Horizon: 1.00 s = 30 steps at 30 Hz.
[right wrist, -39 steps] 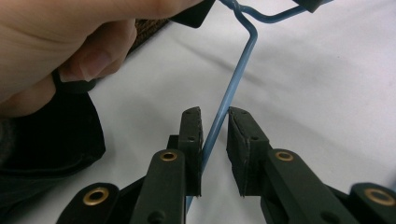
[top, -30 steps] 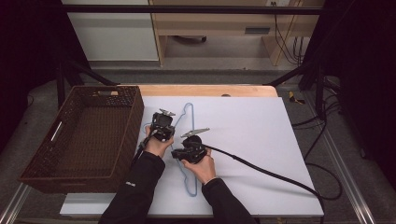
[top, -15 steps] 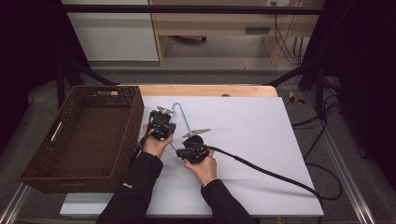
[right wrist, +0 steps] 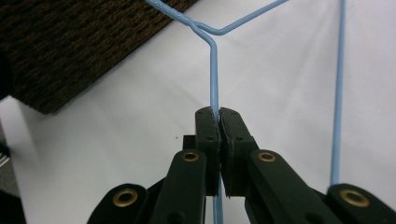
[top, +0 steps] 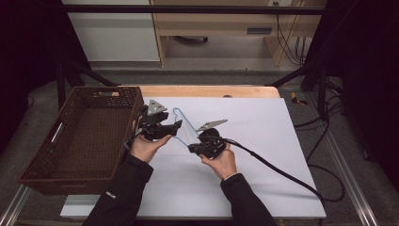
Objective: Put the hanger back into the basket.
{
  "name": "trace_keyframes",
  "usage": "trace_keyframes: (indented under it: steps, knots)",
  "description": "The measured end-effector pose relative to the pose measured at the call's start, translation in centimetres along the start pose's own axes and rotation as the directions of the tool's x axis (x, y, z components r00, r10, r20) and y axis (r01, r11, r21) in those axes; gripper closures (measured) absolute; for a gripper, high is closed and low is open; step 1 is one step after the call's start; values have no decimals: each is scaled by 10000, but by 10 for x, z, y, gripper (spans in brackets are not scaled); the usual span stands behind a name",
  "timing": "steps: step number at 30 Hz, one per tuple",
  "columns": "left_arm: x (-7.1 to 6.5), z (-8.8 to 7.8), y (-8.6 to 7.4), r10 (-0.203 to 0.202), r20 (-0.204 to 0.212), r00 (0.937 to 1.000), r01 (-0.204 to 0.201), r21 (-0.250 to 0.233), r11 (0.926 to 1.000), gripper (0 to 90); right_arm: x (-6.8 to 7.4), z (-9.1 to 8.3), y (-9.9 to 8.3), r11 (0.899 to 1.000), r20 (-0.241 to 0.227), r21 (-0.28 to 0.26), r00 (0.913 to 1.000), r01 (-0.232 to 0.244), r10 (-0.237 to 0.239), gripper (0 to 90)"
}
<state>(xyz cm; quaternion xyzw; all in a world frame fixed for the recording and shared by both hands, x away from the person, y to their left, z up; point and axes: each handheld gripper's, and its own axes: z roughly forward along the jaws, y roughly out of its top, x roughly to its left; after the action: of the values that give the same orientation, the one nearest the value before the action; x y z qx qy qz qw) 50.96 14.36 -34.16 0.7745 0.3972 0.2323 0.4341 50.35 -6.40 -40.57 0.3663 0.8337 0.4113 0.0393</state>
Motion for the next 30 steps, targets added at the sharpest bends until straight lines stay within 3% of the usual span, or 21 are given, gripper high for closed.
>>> trace_keyframes:
  steps: [2, 5, 8, 11, 14, 17, 18, 19, 20, 21, 24, 25, 27, 28, 29, 30]
  knots:
    - [-1, -14, 4, 424, 254, 9988, -416, -336, 9986, 321, -4, -12, 1, 10000, -32, -23, 10000, 91, -91, 877]
    - [-1, -22, 5, 662, 258, 9975, -650, -438, 9969, 254, -12, -29, 2, 9999, -84, 10, 9998, 171, -171, 878]
    - [1, -29, 4, 825, 559, 9950, -795, -537, 9954, 215, -17, -40, 1, 9997, -125, 18, 9996, 263, -263, 878]
    - [2, -37, -2, 1028, 1019, 9895, -959, -703, 9929, 146, -24, -62, 2, 9988, -255, 116, 9986, 473, -470, 878]
    - [1, -42, -4, 1224, 1057, 9868, -1145, -782, 9903, 110, -28, -78, 3, 9981, -383, 85, 9974, 608, -605, 878]
    - [-2, -47, -11, 1597, 1248, 9792, -1512, -752, 9856, 97, -30, -93, 4, 9971, -453, 14, 9960, 767, -766, 879]
    - [-2, -47, -11, 1597, 1248, 9792, -1512, -752, 9856, 96, -30, -93, 4, 9971, -453, 14, 9960, 767, -766, 879]
    - [-4, -46, -14, 1828, 1341, 9740, -1747, -697, 9822, 94, -30, -102, 5, 9966, -543, -1, 9951, 828, -827, 879]
    - [-4, -46, -14, 1828, 1341, 9740, -1747, -697, 9822, 94, -30, -102, 5, 9966, -543, -1, 9951, 828, -827, 879]
    - [-7, -44, -18, 2129, 1400, 9670, -2068, -568, 9767, 92, -29, -109, 6, 9963, -726, -37, 9937, 858, -858, 879]
    - [-10, -41, -21, 2296, 1506, 9616, -2240, -529, 9731, 91, -27, -119, 5, 9948, -908, -19, 9907, 1015, -1013, 879]
    - [-12, -39, -24, 2566, 1591, 9533, -2527, -443, 9665, 92, -27, -121, 4, 9944, -993, -1, 9894, 1061, -1056, 878]
    - [-16, -37, -26, 2805, 1725, 9442, -2776, -411, 9598, 99, -25, -125, 2, 9929, -1271, 67, 9850, 1187, -1169, 878]
    - [-16, -37, -26, 2805, 1725, 9442, -2776, -411, 9598, 105, -25, -125, 2, 9929, -1271, 67, 9850, 1187, -1169, 878]
    - [-20, -35, -30, 3230, 1795, 9292, -3213, -393, 9462, 113, -22, -128, 0, 9914, -1592, 151, 9792, 1299, -1258, 879]
    - [-21, -35, -31, 3516, 1803, 9186, -3513, -349, 9356, 121, -21, -128, -2, 9903, -1776, 161, 9750, 1383, -1333, 879]
